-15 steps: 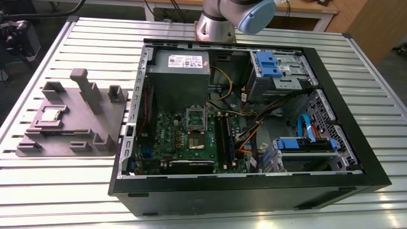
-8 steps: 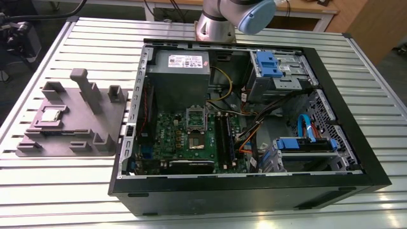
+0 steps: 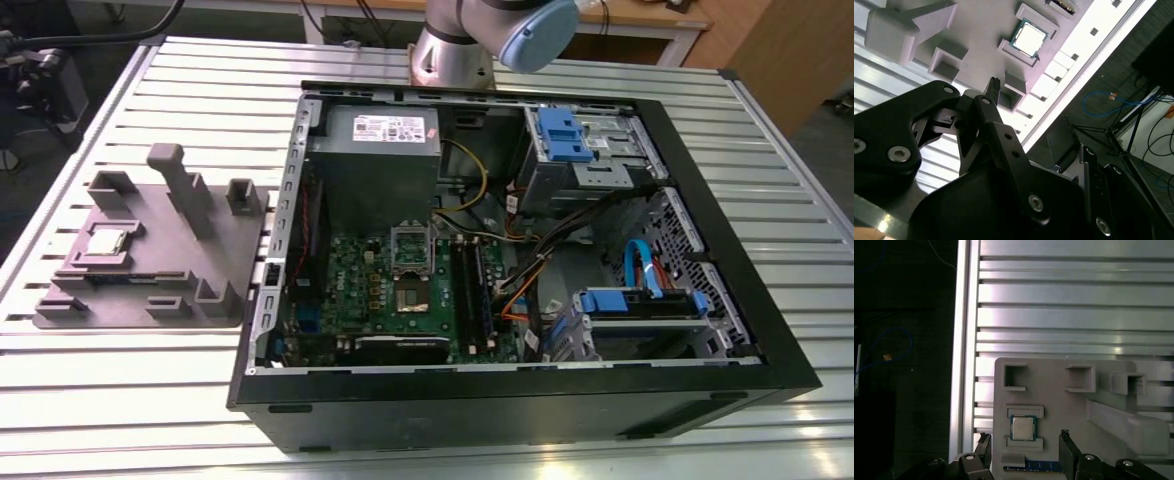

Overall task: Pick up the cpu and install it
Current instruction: 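Pick up the cpu and move it towards the insertion slot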

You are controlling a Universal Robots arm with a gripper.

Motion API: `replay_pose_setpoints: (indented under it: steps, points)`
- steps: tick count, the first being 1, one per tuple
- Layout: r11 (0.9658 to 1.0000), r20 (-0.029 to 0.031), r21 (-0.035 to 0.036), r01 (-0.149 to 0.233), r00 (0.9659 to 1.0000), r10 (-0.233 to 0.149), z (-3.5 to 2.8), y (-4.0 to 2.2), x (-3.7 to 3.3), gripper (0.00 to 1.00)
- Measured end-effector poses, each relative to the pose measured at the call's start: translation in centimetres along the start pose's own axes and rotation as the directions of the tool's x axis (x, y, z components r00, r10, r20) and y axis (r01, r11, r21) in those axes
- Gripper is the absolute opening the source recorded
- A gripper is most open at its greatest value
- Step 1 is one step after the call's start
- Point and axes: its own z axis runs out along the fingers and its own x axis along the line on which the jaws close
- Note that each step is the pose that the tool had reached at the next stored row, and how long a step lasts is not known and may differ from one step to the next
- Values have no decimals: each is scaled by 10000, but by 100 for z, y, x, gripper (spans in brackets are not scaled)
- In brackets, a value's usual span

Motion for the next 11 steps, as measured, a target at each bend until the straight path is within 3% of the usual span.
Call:
replay_pose_setpoints:
  steps: [11]
  points:
    - [10000,2,-1,1,10000,-1,22,-6,-1,65]
